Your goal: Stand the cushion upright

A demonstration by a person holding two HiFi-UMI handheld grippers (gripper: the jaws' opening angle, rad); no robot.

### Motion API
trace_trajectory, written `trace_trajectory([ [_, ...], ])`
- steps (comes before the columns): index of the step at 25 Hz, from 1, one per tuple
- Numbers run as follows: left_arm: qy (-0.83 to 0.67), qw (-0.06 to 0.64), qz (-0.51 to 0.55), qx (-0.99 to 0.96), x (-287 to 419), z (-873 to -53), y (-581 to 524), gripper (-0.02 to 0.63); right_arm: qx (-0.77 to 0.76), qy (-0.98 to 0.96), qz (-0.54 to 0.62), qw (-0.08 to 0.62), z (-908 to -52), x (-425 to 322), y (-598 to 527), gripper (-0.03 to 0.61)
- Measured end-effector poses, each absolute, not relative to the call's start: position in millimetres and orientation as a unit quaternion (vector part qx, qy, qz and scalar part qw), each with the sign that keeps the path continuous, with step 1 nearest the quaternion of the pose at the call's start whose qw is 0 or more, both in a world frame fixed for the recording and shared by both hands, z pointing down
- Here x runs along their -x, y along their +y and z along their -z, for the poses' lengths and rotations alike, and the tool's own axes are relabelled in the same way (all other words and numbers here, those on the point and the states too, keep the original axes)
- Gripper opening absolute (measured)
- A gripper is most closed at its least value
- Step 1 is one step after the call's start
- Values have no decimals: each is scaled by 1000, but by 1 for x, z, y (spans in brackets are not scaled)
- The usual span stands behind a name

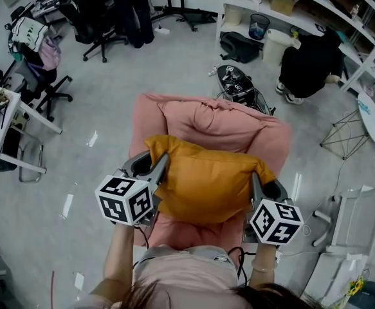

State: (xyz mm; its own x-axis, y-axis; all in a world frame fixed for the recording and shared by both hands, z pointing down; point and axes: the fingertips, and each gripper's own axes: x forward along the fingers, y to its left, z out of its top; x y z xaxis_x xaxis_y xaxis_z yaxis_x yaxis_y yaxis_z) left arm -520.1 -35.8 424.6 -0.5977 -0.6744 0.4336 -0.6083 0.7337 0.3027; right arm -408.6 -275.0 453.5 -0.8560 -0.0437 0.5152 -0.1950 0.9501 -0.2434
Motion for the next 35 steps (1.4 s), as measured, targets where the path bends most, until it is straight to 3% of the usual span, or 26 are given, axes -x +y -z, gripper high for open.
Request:
trace_trajectory([
  [35, -890, 288, 19, -353, 613, -439, -89, 110, -40, -957, -138, 250, -467, 508, -332, 130],
])
